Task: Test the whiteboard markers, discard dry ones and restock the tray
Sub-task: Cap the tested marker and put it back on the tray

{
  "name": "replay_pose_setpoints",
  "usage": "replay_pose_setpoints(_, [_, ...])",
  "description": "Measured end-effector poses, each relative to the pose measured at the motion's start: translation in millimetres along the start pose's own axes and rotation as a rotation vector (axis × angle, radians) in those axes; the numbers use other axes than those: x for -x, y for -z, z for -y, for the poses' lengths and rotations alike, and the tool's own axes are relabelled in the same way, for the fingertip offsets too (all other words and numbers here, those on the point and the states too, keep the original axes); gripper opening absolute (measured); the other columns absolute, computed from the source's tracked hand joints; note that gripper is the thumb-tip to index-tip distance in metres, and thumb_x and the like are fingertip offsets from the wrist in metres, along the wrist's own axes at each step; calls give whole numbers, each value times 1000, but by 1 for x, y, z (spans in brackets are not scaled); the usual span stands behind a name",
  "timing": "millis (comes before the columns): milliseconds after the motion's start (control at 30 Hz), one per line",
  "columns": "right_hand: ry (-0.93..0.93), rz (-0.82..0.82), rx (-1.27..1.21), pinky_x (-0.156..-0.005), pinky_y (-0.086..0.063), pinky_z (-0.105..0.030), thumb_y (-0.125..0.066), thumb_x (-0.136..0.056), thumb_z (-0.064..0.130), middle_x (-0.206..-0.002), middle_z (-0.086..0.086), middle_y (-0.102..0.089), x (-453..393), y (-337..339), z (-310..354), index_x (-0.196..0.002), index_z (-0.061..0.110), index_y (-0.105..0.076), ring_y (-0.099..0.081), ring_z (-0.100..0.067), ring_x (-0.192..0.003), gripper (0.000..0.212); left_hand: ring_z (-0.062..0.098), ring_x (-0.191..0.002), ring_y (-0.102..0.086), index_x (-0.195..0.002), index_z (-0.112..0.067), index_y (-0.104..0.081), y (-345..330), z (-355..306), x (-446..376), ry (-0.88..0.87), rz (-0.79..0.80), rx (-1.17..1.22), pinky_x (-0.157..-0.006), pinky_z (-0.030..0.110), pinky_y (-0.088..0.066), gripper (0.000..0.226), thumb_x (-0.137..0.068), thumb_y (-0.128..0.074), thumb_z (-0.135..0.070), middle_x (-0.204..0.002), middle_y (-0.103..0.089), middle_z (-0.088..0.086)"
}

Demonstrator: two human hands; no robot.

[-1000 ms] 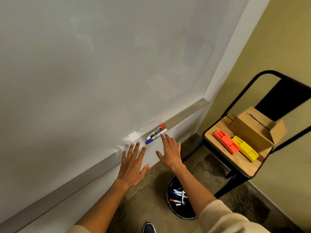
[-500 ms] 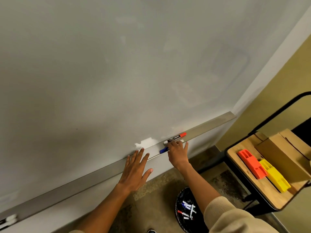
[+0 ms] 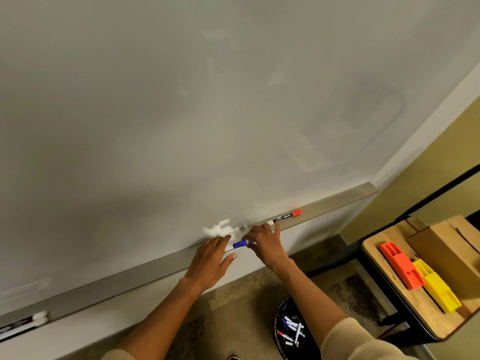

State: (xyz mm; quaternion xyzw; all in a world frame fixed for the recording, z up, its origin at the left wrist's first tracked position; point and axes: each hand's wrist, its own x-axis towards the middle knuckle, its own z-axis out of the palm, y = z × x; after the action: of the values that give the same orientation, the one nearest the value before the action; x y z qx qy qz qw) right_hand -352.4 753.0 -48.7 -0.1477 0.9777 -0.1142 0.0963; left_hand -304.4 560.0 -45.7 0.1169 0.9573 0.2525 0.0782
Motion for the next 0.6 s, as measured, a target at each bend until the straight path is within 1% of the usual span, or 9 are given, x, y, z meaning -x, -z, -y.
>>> replay_pose_setpoints(33, [16, -24, -15, -118, -3, -63, -65, -94, 23, -129, 7, -60, 1, -1, 7, -122, 33, -67, -42, -24, -131, 30, 21, -134, -45, -148, -19, -35, 2, 3, 3, -8, -10, 13, -106, 31, -41, 65, -95, -40, -56, -147, -46, 4])
replay_pose_setpoints(67, [32, -50, -30, -118, -3, -63, -66, -94, 24, -127, 7, -62, 2, -1, 15, -121, 33, -68, -43, -23, -130, 29, 21, -129, -51, -146, -19, -38, 4, 6, 5, -8, -20, 25, -103, 30, -45, 61, -95, -45, -51, -142, -51, 4])
replay_pose_setpoints(167, [89, -130, -74, -118, -5, -66, -71, -91, 24, -116, 7, -65, 5, 4, 41, -115, 33, -71, -49, -24, -122, 26, 17, -105, -63, -136, -19, -50, 13, 13, 16, -5, -65, 73, -87, 23, -54, 52, -93, -47, -48, -121, -64, 2])
replay_pose_setpoints(233, [123, -172, -94, -116, -6, -69, -73, -88, 24, -110, 6, -66, 8, 8, 57, -111, 32, -73, -52, -25, -117, 24, 16, -92, -65, -128, -18, -54, 19, 16, 22, 15, -91, 90, -78, 20, -54, 41, -96, -48, -42, -109, -68, 2])
replay_pose_setpoints(300, [144, -243, -84, -114, -11, -72, -76, -85, 28, -108, 5, -66, 12, 11, 71, -110, 31, -73, -55, -27, -114, 25, 17, -85, -66, -122, -17, -55, 28, 22, 29, 30, -119, 66, -73, 22, -55, 30, -99, -50, -35, -102, -69, 3])
replay_pose_setpoints(367, [129, -336, -79, -112, -16, -73, -78, -81, 35, -116, 5, -64, 18, 12, 83, -118, 31, -69, -55, -27, -119, 38, 17, -77, -66, -116, -17, -55, 38, 30, 36, 36, -137, 24, -65, 24, -55, 25, -100, -48, -35, -95, -69, 2])
replay_pose_setpoints(433, [66, -404, -135, -115, -16, -69, -76, -83, 43, -130, 4, -57, 22, 15, 94, -130, 33, -61, -48, -25, -128, 51, 15, -72, -64, -111, -16, -54, 47, 36, 42, 35, -155, 4, -61, 24, -53, 24, -100, -45, -36, -88, -68, 1])
replay_pose_setpoints(500, [-21, -454, -237, -116, -18, -62, -71, -84, 52, -139, 1, -50, 26, 18, 105, -138, 33, -53, -42, -23, -133, 59, 13, -71, -63, -110, -16, -53, 57, 41, 50, 40, -182, -2, -59, 22, -51, 24, -101, -44, -37, -87, -67, 0])
replay_pose_setpoints(600, [-192, -513, -452, -112, -33, -45, -68, -84, 59, -143, -1, -45, 30, 23, 125, -145, 28, -44, -42, -19, -131, 72, 15, -73, -63, -111, -17, -52, 69, 47, 61, 52, -217, 20, -63, 28, -56, 23, -100, -44, -37, -88, -67, 1])
